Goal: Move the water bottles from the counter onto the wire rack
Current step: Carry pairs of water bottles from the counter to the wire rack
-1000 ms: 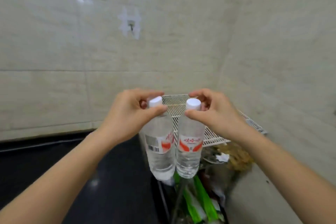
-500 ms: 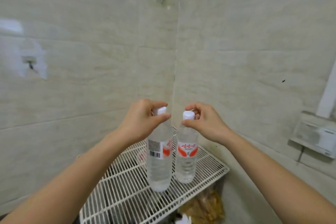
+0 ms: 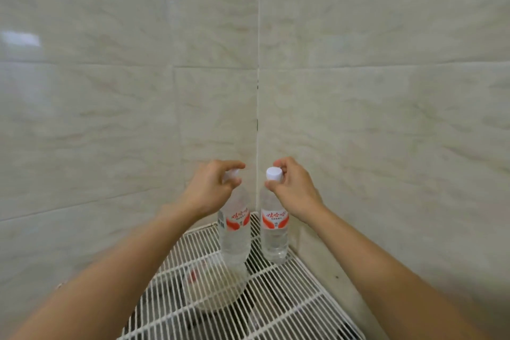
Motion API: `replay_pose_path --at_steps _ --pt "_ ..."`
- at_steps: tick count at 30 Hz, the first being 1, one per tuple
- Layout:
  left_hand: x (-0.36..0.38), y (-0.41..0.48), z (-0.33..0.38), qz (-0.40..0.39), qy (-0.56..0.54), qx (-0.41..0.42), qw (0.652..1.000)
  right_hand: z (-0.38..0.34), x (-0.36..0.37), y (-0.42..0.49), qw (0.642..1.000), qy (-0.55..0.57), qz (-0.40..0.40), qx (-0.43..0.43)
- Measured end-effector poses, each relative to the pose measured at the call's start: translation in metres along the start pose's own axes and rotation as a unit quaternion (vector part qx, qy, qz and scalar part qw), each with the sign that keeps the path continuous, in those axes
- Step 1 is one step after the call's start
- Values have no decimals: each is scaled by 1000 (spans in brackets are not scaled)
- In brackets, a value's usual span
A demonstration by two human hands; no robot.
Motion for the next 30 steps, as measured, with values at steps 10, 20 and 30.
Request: replay_pose_path --at_steps 10,20,30 --pt "36 42 -61 15 -23 -61 998 47 50 50 999 -43 10 -2" --pt "47 85 -78 -9 -134 -60 989 56 78 94 999 -26 -2 -21" --pt "59 92 -82 -39 -161 -80 983 60 79 105 999 -23 -31 -3"
Point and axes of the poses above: each hand's wrist, its own y-axis towards the middle knuckle, its own x-axis out of the palm, z = x × y, the point moved 8 cm from there along y, towards the middle knuckle, and after that the axes turned 4 degrees about -x, right-handed, at the moved point
